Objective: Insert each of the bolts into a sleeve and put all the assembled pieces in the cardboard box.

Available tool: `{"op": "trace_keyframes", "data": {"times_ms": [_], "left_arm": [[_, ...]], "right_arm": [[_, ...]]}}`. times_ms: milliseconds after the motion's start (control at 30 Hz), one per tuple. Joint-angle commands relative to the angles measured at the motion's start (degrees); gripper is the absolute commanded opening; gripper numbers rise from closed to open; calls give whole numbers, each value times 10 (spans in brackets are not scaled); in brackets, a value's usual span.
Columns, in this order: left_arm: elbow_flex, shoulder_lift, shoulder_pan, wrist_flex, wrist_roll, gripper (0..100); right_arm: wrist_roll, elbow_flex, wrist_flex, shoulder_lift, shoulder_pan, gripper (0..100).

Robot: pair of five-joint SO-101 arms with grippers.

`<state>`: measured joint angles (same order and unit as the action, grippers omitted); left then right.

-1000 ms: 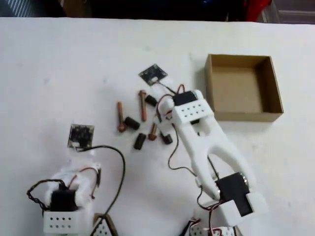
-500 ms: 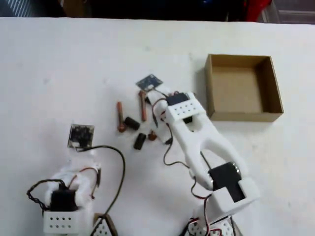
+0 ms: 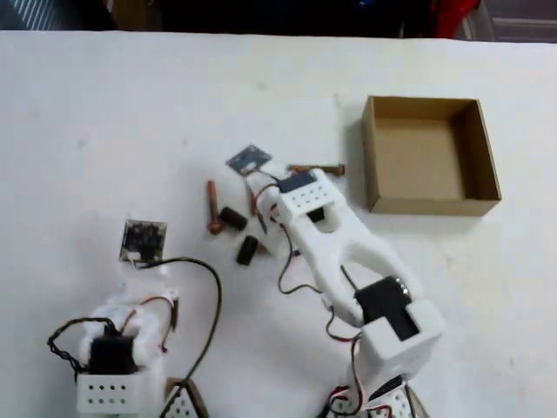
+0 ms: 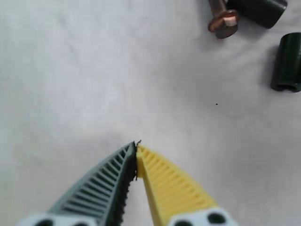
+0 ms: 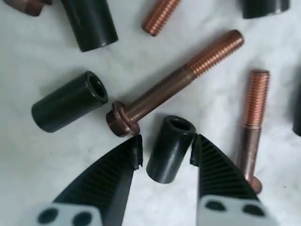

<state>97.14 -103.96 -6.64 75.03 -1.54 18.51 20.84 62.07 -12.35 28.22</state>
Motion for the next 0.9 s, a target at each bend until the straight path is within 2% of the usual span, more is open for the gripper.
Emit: {"op": "trace_keyframes", "data": {"times_ms": [0, 133, 333, 867], "left_arm": [[-2, -4, -4, -14, 6, 24], [-2, -4, -4, -14, 6, 24], [-2, -4, -4, -14, 6, 24], [-2, -4, -4, -14, 6, 24]], "right_arm": [[-4, -19, -12, -5, -15, 170], [-4, -21, -20, -23, -16, 163], [-2, -20, -43, -33, -16, 94], [2, -21, -43, -31, -41, 91]]}}
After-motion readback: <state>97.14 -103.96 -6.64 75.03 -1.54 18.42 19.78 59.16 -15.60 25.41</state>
